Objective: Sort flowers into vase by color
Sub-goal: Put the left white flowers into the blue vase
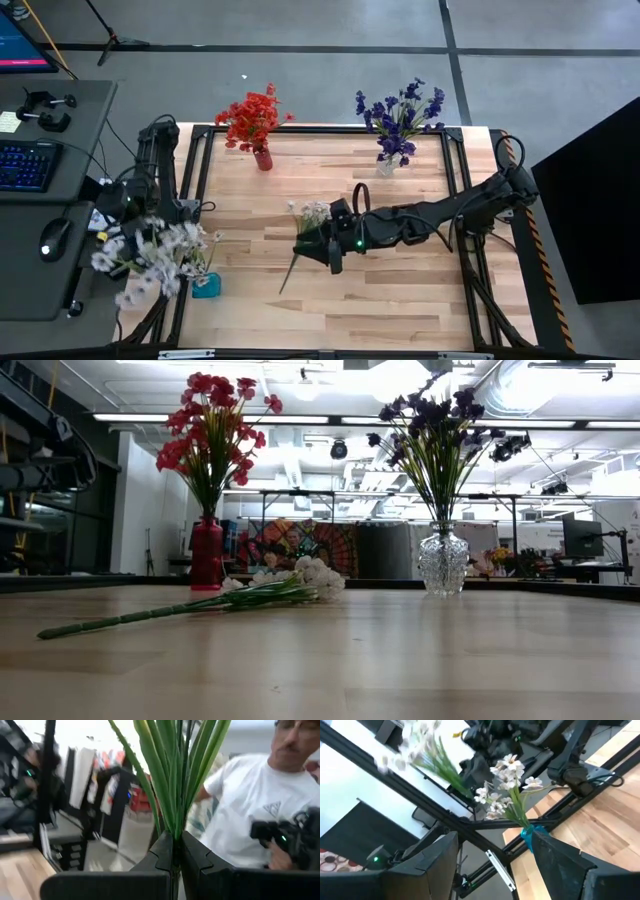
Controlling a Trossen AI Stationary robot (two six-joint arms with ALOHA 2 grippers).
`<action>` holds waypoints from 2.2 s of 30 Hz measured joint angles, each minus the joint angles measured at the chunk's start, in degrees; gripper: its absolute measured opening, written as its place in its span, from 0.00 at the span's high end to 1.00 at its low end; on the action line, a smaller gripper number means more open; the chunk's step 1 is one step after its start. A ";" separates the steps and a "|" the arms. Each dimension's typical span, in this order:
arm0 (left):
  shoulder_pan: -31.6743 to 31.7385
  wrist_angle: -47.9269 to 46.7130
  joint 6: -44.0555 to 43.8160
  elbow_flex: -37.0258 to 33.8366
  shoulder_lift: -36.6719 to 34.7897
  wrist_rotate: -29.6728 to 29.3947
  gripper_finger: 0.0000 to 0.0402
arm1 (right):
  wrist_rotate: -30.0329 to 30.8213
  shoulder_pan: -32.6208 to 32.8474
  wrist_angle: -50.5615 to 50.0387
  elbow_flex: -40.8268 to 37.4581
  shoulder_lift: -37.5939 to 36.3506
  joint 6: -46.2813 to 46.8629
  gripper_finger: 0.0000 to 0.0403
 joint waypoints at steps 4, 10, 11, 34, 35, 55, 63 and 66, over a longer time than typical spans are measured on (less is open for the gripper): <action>0.02 -0.10 -2.06 -2.39 -0.02 1.61 1.00 | 2.84 0.00 -0.12 0.00 0.00 0.01 0.40; 0.31 0.11 3.20 -4.43 -0.05 1.20 1.00 | 4.94 0.00 -0.21 0.00 0.00 1.74 0.40; 0.39 -0.33 3.89 -4.56 -0.03 0.77 1.00 | 5.20 0.00 -0.25 0.00 0.00 2.11 0.40; 0.42 -10.16 1.02 -9.39 -0.01 -4.97 1.00 | 7.78 0.00 -3.06 0.00 -0.04 4.07 0.40; 0.45 -8.38 1.01 -10.53 0.01 -4.98 1.00 | 7.78 -0.03 -3.09 0.00 -0.04 4.07 0.40; 0.74 4.95 -2.68 -23.22 0.01 -10.87 1.00 | 9.01 -0.15 -3.29 0.00 -0.04 4.06 0.40; 0.75 5.35 -8.09 -23.22 0.00 -7.98 0.98 | 10.08 -0.15 -3.31 0.00 -0.04 4.05 0.40; 0.80 5.34 -9.44 -23.22 0.01 -7.48 0.96 | 10.10 -0.15 -3.29 0.00 -0.04 4.05 0.40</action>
